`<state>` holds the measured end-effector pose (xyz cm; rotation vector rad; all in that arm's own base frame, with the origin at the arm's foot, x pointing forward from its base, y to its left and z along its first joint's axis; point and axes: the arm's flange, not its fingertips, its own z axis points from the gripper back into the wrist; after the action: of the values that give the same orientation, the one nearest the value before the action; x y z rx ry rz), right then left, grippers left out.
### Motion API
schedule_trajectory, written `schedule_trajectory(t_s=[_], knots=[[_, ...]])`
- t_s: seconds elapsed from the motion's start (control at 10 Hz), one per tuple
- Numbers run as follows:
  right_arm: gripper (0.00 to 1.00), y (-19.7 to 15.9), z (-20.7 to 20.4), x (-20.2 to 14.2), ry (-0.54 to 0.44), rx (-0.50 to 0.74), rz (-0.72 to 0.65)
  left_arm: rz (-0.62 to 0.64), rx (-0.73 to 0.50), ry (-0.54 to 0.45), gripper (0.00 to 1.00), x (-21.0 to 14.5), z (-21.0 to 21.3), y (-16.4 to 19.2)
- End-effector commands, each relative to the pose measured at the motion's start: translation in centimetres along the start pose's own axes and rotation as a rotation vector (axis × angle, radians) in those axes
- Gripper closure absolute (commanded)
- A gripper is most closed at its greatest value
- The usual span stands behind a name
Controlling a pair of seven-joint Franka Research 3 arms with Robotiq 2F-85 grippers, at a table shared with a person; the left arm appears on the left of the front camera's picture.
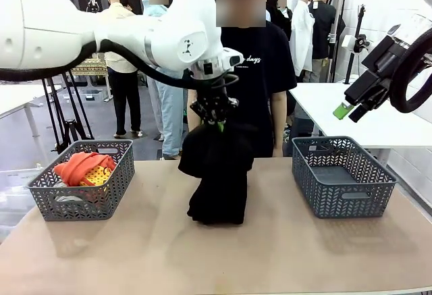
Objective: Sort the tops and bottoms.
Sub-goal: Lift clothes from the center of the table with your left hand.
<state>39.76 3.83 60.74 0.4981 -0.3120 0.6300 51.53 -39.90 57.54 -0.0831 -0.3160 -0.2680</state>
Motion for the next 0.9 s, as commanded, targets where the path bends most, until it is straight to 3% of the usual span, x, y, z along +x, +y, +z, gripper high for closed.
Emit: schedule_trajectory(t_s=[0.0,0.4,0.8], knots=[[0.00,0.0,-0.1,-0.1,0.011,-0.011,-0.001,-0.050,0.065,-0.075,1.00,1.0,3.9,0.0],[0.00,0.0,-0.1,-0.1,0.011,-0.011,-0.001,-0.062,0.003,-0.070,1.00,1.3,5.1,-0.4],[0.00,0.0,-0.1,-0.1,0.011,-0.011,-0.001,-0.056,0.049,-0.095,1.00,1.0,6.1,-0.5]])
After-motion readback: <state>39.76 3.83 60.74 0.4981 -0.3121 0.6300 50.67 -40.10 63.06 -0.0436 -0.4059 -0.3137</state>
